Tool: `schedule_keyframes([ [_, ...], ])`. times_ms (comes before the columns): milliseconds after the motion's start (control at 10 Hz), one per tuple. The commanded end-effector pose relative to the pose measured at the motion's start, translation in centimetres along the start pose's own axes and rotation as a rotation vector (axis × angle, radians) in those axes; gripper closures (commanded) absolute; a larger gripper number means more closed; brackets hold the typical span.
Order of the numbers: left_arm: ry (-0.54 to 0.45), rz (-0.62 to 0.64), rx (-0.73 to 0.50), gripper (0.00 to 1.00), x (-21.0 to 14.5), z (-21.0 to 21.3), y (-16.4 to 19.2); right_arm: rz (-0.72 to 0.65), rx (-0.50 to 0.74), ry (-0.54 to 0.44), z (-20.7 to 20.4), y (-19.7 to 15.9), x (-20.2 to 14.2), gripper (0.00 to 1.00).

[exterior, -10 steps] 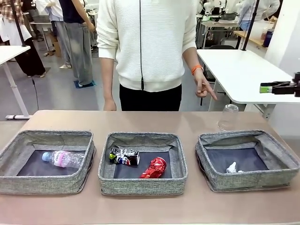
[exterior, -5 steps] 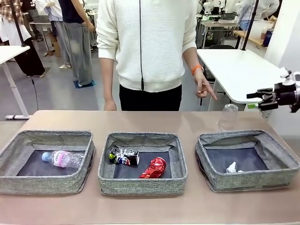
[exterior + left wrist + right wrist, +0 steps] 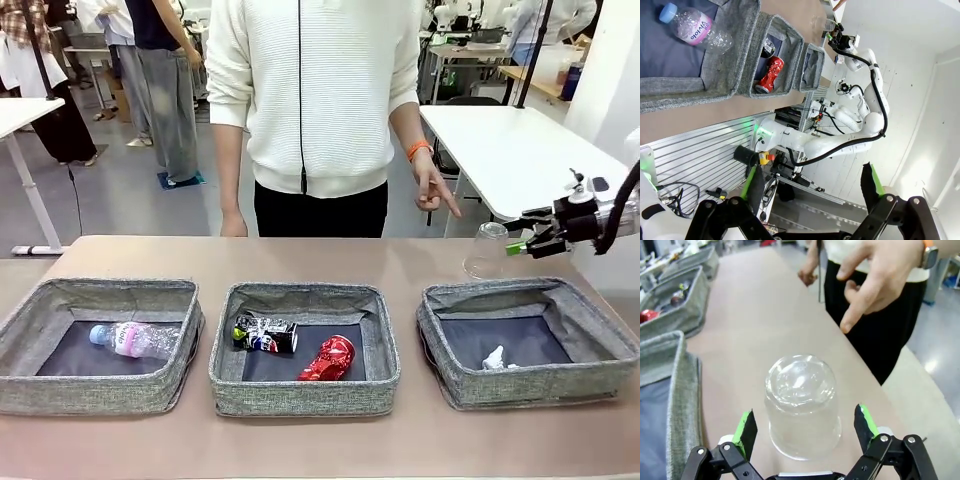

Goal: Sort the waste into the appropriate baskets.
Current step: Pick up the waste item pointed out by the person.

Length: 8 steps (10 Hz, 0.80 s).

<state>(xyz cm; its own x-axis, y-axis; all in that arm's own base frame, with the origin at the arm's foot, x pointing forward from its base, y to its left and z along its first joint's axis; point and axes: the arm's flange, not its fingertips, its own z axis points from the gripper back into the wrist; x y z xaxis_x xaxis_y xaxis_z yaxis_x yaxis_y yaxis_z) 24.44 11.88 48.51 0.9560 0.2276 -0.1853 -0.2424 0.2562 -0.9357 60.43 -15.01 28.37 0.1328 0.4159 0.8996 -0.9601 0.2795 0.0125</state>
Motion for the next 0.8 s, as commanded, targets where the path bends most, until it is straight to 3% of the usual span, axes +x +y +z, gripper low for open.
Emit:
schedule_keyframes([
  [0, -0.004, -0.013, -0.014, 0.0, -0.1, 0.1, -0.2, 0.006, 0.047, 0.018, -1.8, -0.1, -0.1, 0.0],
  [400, -0.004, -0.013, -0.014, 0.0, -0.1, 0.1, -0.2, -0.018, 0.098, -0.013, -5.6, -0.7, 0.2, 0.0],
  [700, -0.004, -0.013, -0.014, 0.0, -0.1, 0.1, -0.2, -0.077, 0.079, -0.079, -5.5, -0.7, -0.5, 0.0],
])
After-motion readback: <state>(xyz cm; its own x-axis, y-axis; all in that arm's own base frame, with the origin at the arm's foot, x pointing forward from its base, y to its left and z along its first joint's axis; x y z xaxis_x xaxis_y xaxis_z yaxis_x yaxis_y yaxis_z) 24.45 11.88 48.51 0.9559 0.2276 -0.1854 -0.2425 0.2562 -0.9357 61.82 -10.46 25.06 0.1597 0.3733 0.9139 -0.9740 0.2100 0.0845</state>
